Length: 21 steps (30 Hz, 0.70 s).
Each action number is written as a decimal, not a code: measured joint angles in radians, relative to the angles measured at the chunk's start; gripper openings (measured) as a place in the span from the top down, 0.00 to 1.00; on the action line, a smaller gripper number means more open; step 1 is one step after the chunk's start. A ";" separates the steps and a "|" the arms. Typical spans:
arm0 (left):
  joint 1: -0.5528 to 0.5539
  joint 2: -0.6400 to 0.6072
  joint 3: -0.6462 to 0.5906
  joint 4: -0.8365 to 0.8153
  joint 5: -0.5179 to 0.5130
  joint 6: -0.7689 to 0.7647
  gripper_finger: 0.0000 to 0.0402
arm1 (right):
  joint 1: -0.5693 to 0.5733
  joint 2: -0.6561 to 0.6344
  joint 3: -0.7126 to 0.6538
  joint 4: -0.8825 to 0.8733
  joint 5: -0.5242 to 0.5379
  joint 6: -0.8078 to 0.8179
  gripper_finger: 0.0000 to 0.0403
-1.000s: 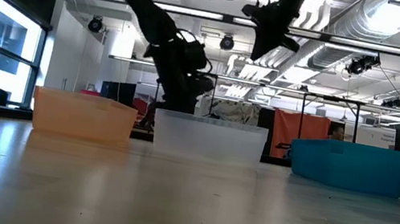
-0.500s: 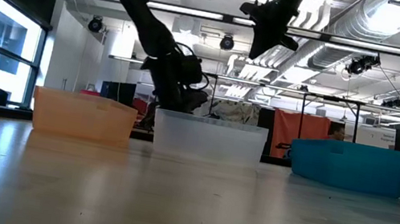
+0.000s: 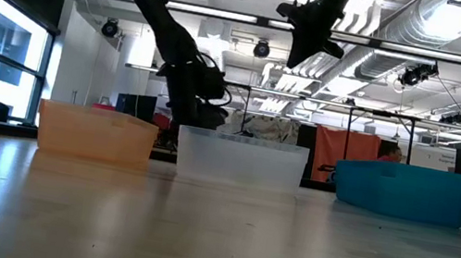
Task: Sort Halloween decoration
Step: Put the green spider toy into the transparent bin
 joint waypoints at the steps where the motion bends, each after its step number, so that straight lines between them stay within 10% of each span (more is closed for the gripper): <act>1: 0.006 0.000 0.000 -0.013 0.007 0.000 1.00 | 0.000 0.000 0.000 0.000 0.003 0.000 1.00; 11: 0.011 -0.052 -0.019 -0.208 0.043 0.050 1.00 | 0.000 0.000 0.000 0.045 0.003 0.000 1.00; 21: 0.029 -0.181 -0.080 0.060 -0.014 0.011 1.00 | 0.000 0.000 0.000 0.074 0.003 -0.002 1.00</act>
